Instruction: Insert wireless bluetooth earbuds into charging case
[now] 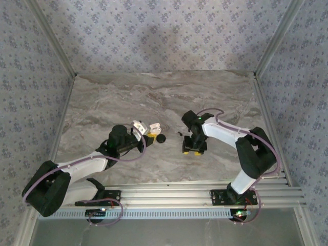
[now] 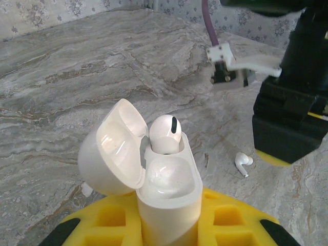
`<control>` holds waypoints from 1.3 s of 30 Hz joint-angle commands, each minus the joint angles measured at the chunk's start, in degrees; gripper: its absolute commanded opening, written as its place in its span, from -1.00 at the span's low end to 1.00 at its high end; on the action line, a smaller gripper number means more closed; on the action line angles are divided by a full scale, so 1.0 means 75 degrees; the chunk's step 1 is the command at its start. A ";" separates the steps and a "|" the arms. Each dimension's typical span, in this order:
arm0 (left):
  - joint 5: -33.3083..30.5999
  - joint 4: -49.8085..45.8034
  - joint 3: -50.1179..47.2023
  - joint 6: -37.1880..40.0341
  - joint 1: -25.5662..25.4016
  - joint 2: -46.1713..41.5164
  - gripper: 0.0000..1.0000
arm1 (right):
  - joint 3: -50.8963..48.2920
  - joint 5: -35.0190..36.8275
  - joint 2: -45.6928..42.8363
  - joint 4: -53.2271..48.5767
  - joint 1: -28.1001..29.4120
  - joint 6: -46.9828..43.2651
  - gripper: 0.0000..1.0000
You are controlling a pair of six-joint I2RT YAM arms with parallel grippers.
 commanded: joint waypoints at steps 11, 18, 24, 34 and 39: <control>0.0222 0.0087 0.0204 0.0082 0.0060 0.0060 -0.69 | 0.0021 -0.0383 0.0589 0.1054 -0.0092 0.0314 -0.15; 0.0203 0.0051 0.0231 0.0105 0.0063 0.0047 -0.69 | 0.0114 -0.0275 0.0632 0.1209 -0.0152 0.0231 -0.19; 0.0198 0.0047 0.0263 0.0113 0.0054 0.0055 -0.69 | 0.0331 -0.0124 0.0633 0.1210 -0.0172 0.0104 -0.22; 0.0220 0.0051 0.0263 0.0108 0.0059 0.0096 -0.69 | 0.0841 0.0303 0.0607 -0.0015 -0.0218 -0.0106 -0.13; 0.0222 0.0074 0.0228 0.0104 0.0064 0.0093 -0.69 | 0.0884 0.0029 0.0706 0.0245 -0.0249 0.0113 -0.13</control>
